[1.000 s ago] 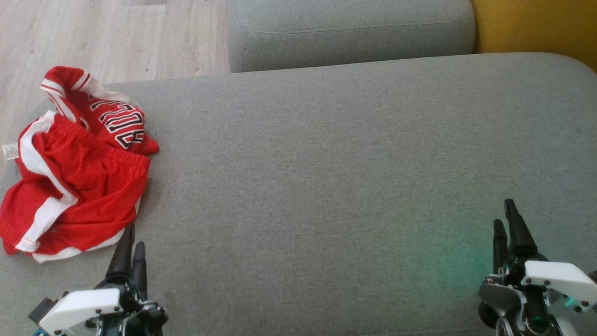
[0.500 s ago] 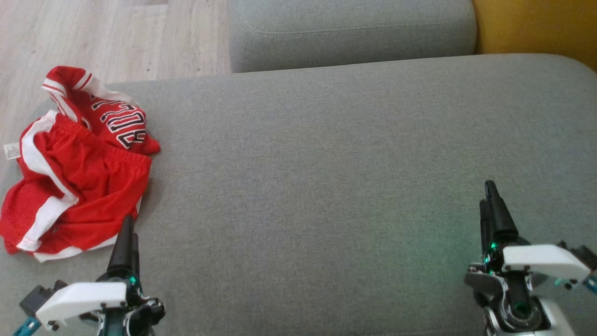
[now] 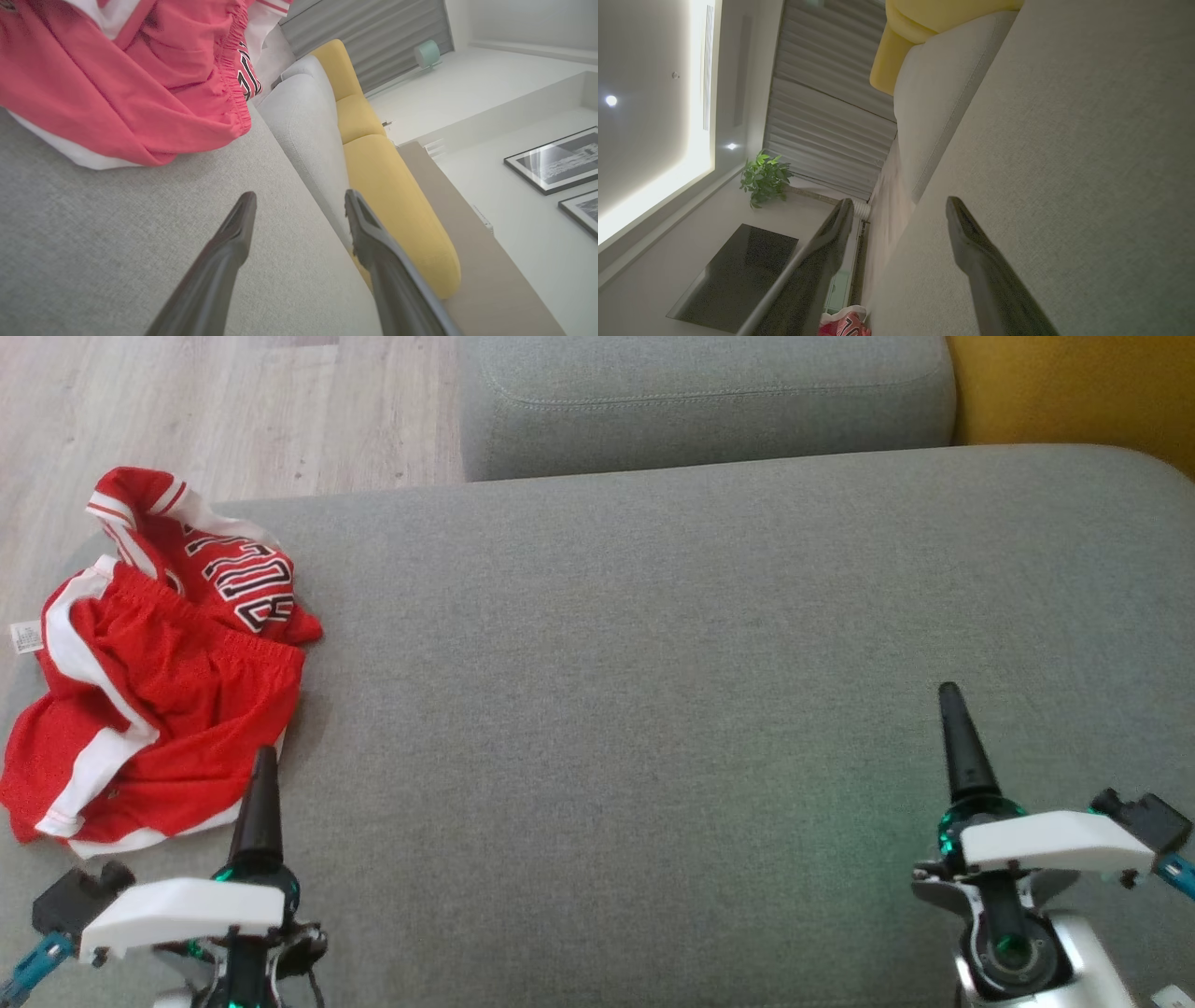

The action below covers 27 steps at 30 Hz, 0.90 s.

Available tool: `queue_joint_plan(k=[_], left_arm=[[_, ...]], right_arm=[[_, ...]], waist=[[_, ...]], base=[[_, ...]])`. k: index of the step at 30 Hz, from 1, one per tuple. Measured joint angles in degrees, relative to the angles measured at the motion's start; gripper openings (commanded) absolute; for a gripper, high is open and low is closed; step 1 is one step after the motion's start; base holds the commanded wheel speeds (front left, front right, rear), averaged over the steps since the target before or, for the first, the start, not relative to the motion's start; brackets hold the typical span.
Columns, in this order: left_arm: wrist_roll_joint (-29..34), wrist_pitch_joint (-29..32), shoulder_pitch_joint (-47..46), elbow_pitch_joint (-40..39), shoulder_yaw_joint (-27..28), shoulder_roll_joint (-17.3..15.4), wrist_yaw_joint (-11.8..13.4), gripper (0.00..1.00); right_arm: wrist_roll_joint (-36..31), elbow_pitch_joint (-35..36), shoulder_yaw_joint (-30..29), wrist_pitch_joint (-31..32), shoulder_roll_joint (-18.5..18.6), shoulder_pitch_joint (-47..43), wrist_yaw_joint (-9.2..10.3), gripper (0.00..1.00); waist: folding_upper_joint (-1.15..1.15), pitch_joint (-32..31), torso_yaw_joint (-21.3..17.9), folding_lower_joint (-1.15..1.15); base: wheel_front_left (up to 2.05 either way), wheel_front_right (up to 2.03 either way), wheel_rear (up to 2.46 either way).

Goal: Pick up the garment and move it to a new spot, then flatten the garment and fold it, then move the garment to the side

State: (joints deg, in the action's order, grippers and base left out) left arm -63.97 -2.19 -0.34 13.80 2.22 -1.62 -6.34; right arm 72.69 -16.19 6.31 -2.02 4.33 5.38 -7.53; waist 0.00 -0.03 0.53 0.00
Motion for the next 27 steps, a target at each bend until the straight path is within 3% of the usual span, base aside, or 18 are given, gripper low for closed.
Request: queue_joint_plan(k=[19,27], left_arm=[[19.64,-2.71,-0.04,-2.49,-1.68,-0.02,0.90,1.00],[27.57,-4.17,-0.27,-1.93,-2.36,-0.31,2.57,1.00]], right_arm=[[-18.66,-2.48,2.58,-2.92,0.22,2.24,0.00,1.00],[-27.52,-3.58,3.03,-4.12,0.14,2.28,0.00,1.00]], waist=[[0.00,-0.11,0.14,0.00],[0.00,-0.20,0.09,0.00]], base=[[0.00,0.00,0.00],[0.00,0.00,0.00]])
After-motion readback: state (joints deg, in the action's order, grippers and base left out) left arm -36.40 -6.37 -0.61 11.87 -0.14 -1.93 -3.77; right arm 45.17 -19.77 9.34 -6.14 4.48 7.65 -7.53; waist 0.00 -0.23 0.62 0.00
